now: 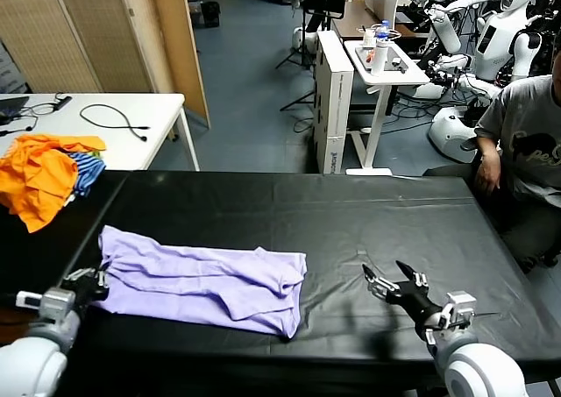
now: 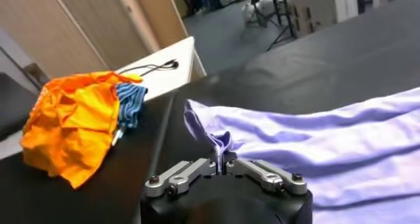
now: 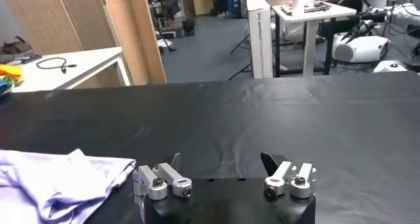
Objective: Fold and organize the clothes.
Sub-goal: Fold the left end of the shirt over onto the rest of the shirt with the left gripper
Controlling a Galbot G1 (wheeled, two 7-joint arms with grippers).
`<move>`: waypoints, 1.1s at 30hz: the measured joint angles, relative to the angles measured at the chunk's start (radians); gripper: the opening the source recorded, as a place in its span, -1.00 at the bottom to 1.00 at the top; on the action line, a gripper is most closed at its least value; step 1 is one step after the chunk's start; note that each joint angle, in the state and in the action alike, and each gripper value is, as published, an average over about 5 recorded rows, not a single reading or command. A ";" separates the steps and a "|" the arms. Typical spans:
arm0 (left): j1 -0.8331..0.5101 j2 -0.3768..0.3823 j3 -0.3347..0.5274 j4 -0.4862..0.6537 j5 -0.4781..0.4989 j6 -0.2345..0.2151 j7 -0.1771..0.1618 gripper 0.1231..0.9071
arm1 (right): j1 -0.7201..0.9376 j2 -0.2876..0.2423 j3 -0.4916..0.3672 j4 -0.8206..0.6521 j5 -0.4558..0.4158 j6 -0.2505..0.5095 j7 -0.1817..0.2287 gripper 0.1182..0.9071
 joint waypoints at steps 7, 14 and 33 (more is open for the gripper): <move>-0.020 -0.081 0.106 -0.154 -0.246 0.089 -0.075 -0.85 | -0.035 0.019 0.031 0.006 -0.009 0.010 0.000 1.00; -0.068 -0.138 0.247 -0.223 -0.367 0.110 -0.100 -0.85 | -0.079 0.038 0.075 0.015 -0.011 0.010 0.001 1.00; -0.139 -0.275 0.529 -0.129 -0.225 0.078 -0.088 -0.85 | -0.108 0.048 0.106 0.014 -0.028 0.009 0.001 1.00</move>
